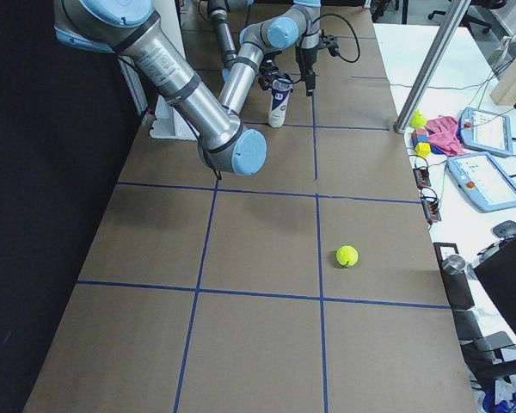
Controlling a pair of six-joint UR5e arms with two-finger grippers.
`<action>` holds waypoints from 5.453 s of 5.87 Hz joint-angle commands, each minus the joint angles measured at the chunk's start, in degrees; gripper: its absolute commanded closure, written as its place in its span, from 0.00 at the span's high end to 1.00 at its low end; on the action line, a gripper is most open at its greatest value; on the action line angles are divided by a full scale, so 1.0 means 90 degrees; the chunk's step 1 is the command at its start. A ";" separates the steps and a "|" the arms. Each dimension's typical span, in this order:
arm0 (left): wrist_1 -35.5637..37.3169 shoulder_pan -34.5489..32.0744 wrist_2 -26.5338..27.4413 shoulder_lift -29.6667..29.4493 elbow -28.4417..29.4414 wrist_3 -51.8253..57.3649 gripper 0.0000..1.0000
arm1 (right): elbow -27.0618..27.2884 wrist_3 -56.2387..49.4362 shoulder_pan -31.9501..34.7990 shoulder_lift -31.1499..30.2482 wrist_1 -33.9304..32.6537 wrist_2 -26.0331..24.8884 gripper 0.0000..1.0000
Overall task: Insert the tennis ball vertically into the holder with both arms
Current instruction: 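Move the right gripper to the second tennis ball, then lower the right gripper and grasp the second tennis ball, then carry the second ball with the right gripper above the can's opening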
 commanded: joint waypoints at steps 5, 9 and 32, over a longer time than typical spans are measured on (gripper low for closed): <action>-0.0073 0.0000 0.0002 0.0012 -0.0010 0.0000 0.87 | -0.0601 -0.4304 0.2265 -0.3182 0.2449 0.1150 1.00; -0.0073 0.0000 0.0002 0.0022 -0.0010 0.0000 0.87 | -0.3796 -0.5047 0.2598 -0.2748 0.5058 0.1181 1.00; -0.0073 0.0009 0.0002 -0.0017 -0.0019 0.0000 0.87 | -0.1346 0.0902 0.0570 -0.1880 0.5183 0.0293 0.18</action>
